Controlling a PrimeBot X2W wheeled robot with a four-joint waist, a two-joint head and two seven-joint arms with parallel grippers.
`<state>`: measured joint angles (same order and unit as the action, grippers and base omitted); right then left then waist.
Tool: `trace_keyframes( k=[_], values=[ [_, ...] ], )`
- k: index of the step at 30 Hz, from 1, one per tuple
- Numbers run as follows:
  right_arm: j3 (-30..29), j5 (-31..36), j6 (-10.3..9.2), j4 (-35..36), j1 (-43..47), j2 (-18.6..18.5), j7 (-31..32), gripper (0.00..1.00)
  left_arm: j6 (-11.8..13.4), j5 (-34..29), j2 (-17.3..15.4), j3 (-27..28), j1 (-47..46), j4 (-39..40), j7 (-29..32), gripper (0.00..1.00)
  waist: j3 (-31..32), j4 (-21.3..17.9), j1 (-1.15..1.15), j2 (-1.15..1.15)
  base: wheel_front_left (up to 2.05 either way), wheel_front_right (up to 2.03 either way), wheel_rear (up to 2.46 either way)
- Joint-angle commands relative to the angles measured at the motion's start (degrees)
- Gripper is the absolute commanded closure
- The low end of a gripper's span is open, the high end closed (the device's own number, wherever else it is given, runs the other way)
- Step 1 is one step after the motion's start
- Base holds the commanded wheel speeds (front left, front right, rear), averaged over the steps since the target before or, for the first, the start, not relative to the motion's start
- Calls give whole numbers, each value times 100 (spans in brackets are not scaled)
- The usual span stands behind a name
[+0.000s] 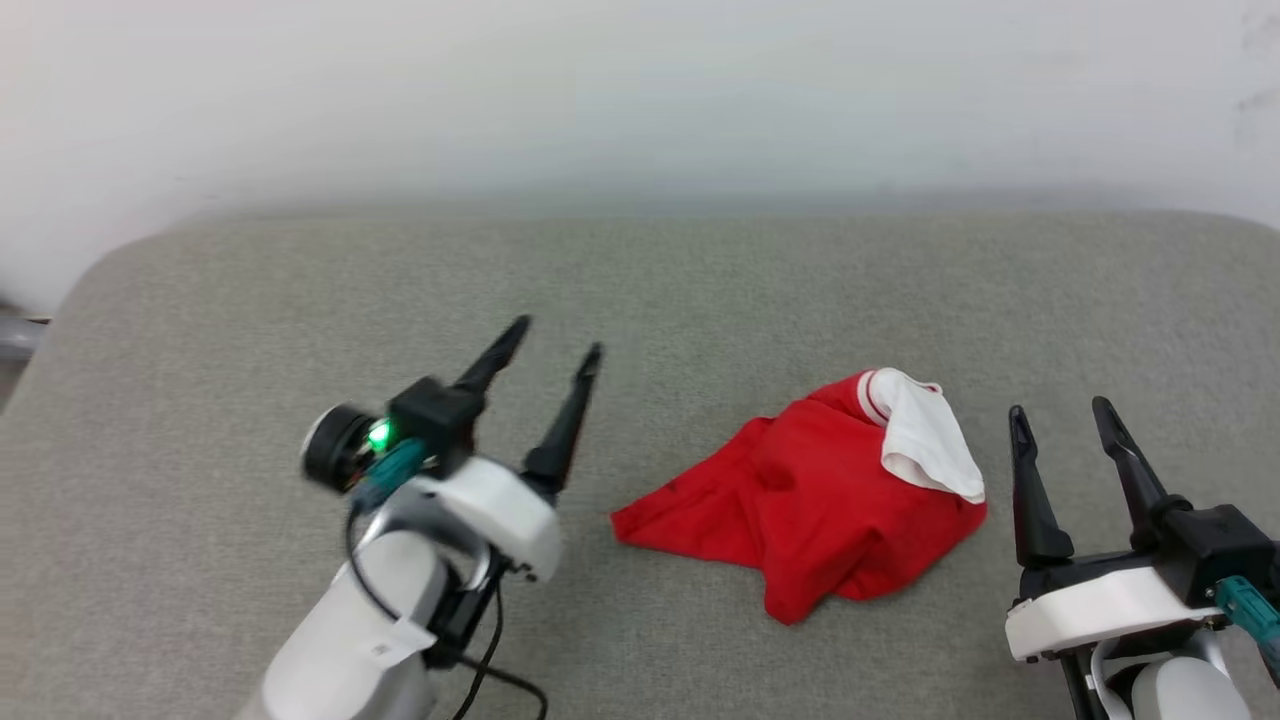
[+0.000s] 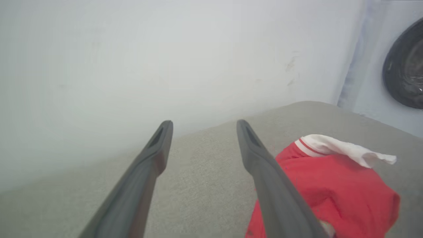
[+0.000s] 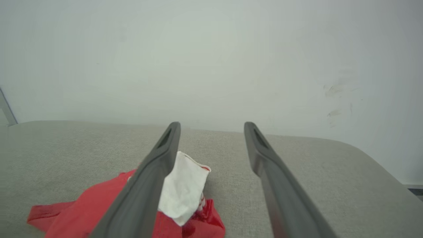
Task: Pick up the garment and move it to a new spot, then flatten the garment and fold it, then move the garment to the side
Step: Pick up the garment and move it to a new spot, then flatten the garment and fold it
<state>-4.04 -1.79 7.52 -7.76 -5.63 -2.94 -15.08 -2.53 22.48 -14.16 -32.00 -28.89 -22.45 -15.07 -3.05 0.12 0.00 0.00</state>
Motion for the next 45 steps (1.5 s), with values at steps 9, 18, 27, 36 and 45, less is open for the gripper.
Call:
trace_keyframes(
  k=[9, 18, 27, 36, 45],
  values=[
    [92, -88, -6, 146, 291, 10, -14, 0, 310, -82, -97, 1275, 1839, 1122, -15, 0, 302, 352, 0, 0, 0, 0, 0],
    [144, -94, -6, 149, 361, 10, -14, 0, 250, -554, 460, 2071, 2919, 1710, -15, 0, 287, 327, 0, 0, 0, 0, 0],
    [281, -68, -6, 92, 332, 11, -14, 0, -66, -971, 780, 2416, 2928, 1639, -15, 0, 279, 309, 0, 0, 0, 0, 0],
    [1409, -78, -7, 102, -62, -284, 1591, 0, -259, -1187, 972, 2643, 2890, 1634, -15, 0, 153, 355, 0, 0, 0, 0, 0],
    [2226, -658, -8, 478, -456, -963, 4412, 0, -354, -1276, 1077, 2657, 2771, 1521, -15, 0, 9, 548, 0, 0, 0, 0, 0]
  ],
)
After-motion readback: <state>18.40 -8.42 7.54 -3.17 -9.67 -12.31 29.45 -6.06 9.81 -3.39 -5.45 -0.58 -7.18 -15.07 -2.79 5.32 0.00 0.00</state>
